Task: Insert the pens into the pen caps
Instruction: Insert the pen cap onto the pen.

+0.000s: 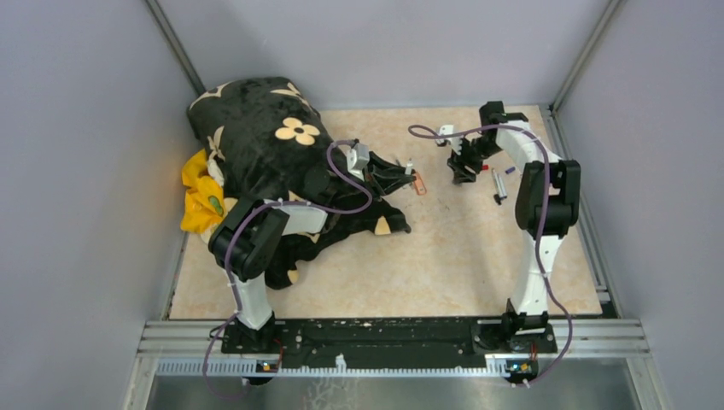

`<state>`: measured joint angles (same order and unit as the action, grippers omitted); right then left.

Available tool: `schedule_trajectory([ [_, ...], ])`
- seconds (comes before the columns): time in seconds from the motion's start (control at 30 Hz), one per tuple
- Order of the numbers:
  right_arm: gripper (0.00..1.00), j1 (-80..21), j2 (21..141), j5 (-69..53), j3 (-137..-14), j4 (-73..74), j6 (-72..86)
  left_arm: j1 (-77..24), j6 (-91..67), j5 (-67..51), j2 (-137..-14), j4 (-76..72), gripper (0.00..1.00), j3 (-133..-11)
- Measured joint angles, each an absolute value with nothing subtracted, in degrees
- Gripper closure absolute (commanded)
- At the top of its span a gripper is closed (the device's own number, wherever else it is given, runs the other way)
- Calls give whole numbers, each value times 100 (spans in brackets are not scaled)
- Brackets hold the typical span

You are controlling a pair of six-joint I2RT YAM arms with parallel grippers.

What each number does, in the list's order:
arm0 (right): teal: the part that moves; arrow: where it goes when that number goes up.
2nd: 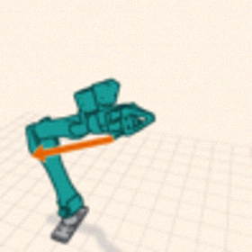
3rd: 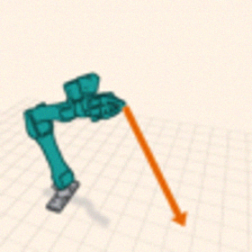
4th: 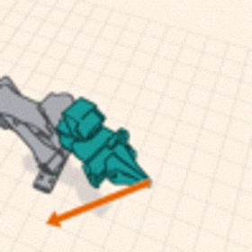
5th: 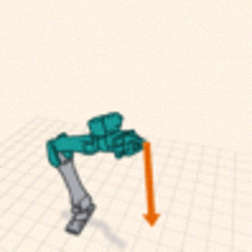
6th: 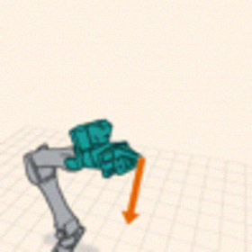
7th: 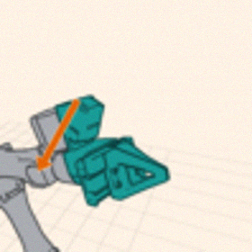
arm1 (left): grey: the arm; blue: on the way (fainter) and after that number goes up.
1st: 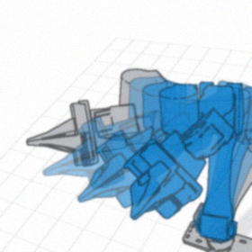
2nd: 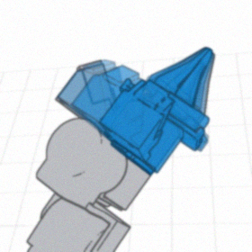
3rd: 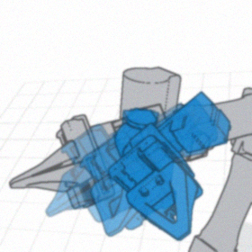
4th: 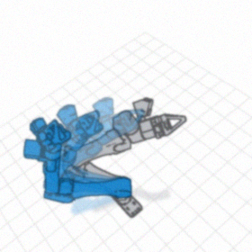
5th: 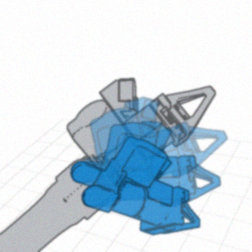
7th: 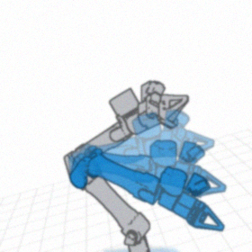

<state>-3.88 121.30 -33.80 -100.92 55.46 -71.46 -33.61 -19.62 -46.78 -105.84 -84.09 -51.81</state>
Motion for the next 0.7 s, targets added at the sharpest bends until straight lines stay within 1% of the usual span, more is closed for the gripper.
schedule_trajectory([
  [0.23, 45, -412, 12344, -2958, -10092, 5402, -6493, -3361, -1942, -4654, -10584, -8488, 100, -5118],
  [0.53, 46, -423, 12503, -2698, -10012, 5048, -6029, -3361, -1942, -4652, -10584, -8493, 100, -5116],
  [0.63, 50, -440, 12540, -2650, -9946, 5004, -5972, -3361, -1942, -4652, -10584, -8493, 100, -5116],
  [0.7, 56, -447, 12543, -2615, -9898, 4989, -5942, -3361, -1942, -4652, -10584, -8493, 100, -5116],
])
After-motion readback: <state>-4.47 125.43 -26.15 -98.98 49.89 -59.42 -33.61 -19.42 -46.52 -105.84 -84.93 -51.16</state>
